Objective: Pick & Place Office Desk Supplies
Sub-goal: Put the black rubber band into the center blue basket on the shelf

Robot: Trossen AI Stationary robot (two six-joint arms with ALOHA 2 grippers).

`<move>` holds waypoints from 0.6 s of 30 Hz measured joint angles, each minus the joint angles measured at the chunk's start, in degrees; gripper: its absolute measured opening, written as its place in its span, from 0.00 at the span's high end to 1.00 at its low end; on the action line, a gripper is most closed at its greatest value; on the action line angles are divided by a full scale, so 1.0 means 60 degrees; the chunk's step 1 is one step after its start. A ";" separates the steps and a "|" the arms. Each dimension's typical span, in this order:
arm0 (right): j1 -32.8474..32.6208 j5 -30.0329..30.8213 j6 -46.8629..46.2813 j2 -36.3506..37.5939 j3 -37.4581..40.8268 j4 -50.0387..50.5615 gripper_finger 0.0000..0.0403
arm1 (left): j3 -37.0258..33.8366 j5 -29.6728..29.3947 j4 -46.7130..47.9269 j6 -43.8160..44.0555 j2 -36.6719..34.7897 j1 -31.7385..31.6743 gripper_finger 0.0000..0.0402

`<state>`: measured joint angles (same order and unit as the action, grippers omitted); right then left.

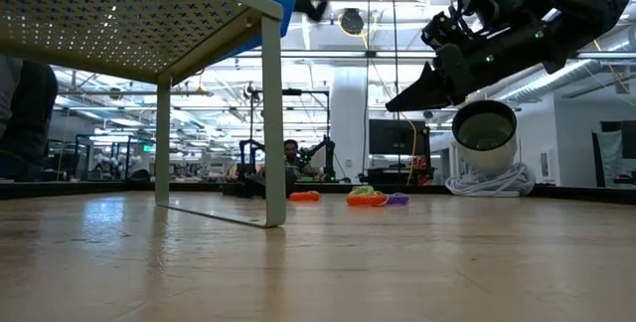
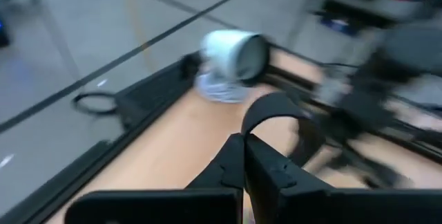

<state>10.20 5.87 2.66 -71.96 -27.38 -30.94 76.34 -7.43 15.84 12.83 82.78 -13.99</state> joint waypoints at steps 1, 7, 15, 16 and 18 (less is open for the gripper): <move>0.0003 0.0000 0.0000 0.0000 0.0000 0.0000 0.84 | 0.0000 0.0005 0.0254 -0.0095 -0.0326 0.0324 0.99; 0.0000 -0.0005 -0.0077 0.0000 0.0000 -0.0009 0.84 | 0.0000 0.0018 0.2215 -0.0798 -0.1835 0.2551 0.97; 0.0000 -0.0004 -0.0077 0.0000 0.0000 -0.0015 0.84 | 0.0004 -0.0011 0.4663 0.0646 -0.2554 0.5426 0.97; 0.0000 -0.0002 -0.0077 0.0000 0.0000 -0.0015 0.84 | 0.0004 -0.0023 0.4954 0.0862 -0.2560 0.5767 0.97; 0.0000 0.0000 -0.0077 0.0000 0.0000 -0.0015 0.84 | 0.0004 -0.0211 0.5463 0.1454 -0.2574 0.6357 0.97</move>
<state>10.20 5.87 2.20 -71.96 -27.38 -31.03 76.36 -8.70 48.62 21.56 67.34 24.15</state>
